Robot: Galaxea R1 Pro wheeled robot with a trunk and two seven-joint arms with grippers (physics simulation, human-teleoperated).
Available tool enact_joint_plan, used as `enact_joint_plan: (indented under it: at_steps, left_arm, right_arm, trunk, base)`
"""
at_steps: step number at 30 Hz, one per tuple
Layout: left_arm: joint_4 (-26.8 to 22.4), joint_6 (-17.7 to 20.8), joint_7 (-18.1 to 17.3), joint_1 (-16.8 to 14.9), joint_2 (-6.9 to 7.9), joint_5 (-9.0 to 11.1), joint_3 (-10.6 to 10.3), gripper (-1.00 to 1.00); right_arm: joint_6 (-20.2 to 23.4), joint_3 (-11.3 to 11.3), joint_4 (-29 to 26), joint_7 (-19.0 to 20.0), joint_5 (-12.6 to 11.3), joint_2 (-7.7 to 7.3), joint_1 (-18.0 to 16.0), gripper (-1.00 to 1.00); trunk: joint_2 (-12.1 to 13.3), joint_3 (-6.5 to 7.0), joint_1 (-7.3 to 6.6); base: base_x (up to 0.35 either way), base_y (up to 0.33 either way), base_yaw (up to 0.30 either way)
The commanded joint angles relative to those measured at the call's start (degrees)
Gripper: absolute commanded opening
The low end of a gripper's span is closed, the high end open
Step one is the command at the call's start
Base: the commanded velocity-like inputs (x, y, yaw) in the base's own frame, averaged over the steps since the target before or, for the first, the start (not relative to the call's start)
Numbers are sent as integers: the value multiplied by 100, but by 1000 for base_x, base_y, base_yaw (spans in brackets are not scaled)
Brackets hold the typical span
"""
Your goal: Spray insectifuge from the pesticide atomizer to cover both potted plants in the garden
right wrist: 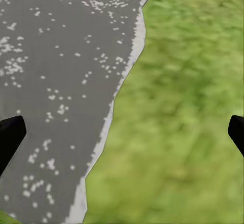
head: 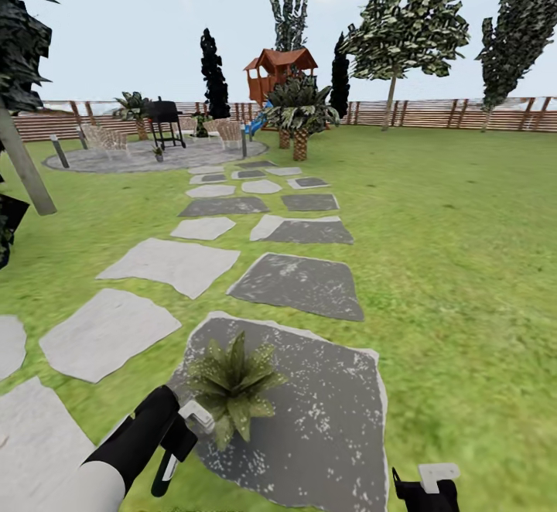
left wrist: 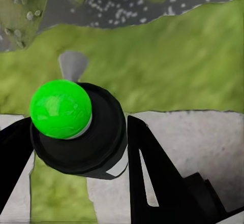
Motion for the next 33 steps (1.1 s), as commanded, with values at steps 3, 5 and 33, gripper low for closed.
enact_joint_plan:
  at_steps: [3,5,33]
  left_arm:
    - [-10,3,-54,2,3,-65,-19,-100]
    - [-10,3,-54,-1,3,-64,-19,-100]
    - [-10,3,-54,1,-34,-63,-18,-100]
  right_arm:
    - [-14,-19,4,-32,60,0,-3,100]
    - [-14,-25,4,-37,60,-4,-3,100]
    - [-14,-19,4,-34,60,0,-2,100]
  trunk:
    - [-2,-5,-1]
    - [-2,-5,-1]
    - [-2,-5,-1]
  base:
    - [0,0,104]
    - [0,0,12]
    - [35,-232,154]
